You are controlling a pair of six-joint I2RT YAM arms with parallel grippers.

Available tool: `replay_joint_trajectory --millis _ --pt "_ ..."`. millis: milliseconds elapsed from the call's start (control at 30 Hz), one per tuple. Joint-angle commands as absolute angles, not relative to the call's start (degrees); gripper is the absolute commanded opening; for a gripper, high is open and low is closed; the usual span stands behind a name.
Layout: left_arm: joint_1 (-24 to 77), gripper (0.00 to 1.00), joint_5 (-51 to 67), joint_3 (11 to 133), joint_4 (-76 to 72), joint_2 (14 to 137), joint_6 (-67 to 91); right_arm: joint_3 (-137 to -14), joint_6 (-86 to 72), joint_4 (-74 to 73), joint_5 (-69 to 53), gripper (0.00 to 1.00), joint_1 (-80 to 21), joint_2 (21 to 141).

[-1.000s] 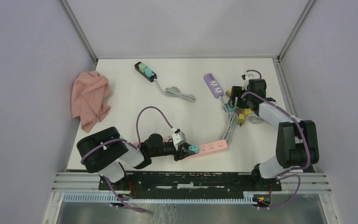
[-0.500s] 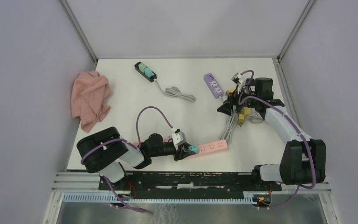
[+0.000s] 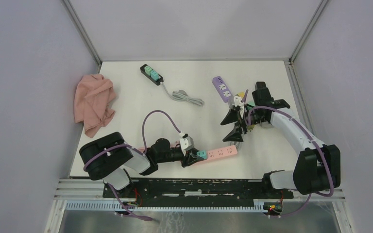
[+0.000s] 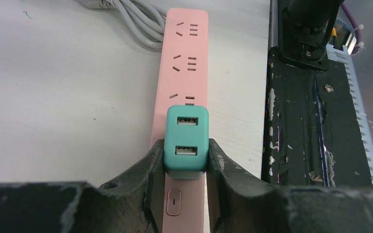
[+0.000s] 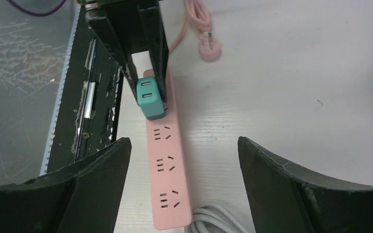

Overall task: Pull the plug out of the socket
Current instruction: Place the plug at the center of the board, then remove the plug from the socket.

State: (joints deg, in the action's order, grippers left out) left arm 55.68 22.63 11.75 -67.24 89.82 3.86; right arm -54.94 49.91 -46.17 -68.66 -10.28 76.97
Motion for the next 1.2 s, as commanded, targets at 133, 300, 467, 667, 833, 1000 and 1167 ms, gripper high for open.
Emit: replay_joint_trajectory --millis 133,300,467,667,833,1000,1167 --pt "55.1 0.03 20.9 12.9 -62.9 89.5 5.9 -57.7 78.8 -64.7 -69.9 0.9 -16.5 78.5" --pt "55.1 0.03 20.9 13.0 -62.9 89.4 6.0 -56.6 75.4 -60.7 -66.0 0.9 -20.5 78.6" --pt "55.2 0.03 20.8 12.9 -62.9 89.4 6.1 -55.1 71.4 -55.6 -62.8 0.9 -23.3 78.3" --pt "55.2 0.03 20.6 12.7 -63.6 89.3 6.1 -53.1 66.4 -49.8 -60.3 0.9 -26.2 78.3" --pt "55.2 0.03 20.6 12.6 -64.0 89.3 6.1 -51.9 62.2 -45.2 -57.8 0.89 -28.7 78.4" --pt "55.2 0.03 20.2 11.7 -66.0 89.0 6.3 -51.0 59.1 -41.7 -56.8 0.88 -30.7 78.3" --pt "55.1 0.03 20.1 11.3 -67.7 89.0 6.3 -50.3 56.3 -38.4 -56.3 0.87 -32.1 78.7"
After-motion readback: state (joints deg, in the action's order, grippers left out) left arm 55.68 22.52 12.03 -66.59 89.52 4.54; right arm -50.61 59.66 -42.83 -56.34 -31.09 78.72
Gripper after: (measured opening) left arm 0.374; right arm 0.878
